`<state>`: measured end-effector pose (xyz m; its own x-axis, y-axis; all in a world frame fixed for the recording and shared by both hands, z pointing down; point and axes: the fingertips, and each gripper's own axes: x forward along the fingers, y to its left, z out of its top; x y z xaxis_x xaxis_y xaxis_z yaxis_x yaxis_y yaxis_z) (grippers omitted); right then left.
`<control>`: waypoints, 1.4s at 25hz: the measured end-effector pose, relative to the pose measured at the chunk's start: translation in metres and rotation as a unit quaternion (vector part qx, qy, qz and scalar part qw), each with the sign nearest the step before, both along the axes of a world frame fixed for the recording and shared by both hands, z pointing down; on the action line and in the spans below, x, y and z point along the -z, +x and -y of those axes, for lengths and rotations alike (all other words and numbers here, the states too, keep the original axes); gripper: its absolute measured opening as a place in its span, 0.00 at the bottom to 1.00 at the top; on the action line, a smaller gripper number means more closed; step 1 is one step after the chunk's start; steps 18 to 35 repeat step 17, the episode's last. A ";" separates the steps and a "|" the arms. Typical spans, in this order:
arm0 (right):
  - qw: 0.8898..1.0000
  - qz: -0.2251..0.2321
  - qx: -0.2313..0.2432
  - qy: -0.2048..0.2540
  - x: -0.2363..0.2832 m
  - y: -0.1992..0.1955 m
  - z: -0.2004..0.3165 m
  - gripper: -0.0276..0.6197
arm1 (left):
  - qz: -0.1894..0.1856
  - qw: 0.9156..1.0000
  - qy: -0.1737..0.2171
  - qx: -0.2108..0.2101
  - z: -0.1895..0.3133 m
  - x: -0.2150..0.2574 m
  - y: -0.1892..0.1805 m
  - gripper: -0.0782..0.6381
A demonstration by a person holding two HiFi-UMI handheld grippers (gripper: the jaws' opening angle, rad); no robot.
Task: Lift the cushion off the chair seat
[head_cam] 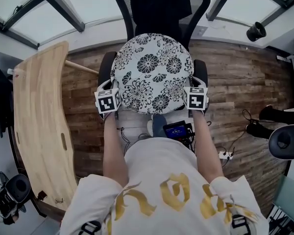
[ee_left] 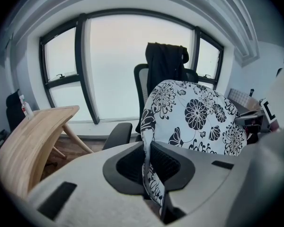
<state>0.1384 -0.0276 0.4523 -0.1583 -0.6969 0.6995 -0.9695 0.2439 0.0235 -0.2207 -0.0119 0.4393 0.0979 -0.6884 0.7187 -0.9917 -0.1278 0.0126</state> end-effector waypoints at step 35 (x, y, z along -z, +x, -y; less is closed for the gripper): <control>1.000 -0.001 -0.005 -0.010 -0.010 -0.003 0.007 0.08 | 0.005 1.000 -0.008 -0.014 0.013 -0.008 -0.003 0.16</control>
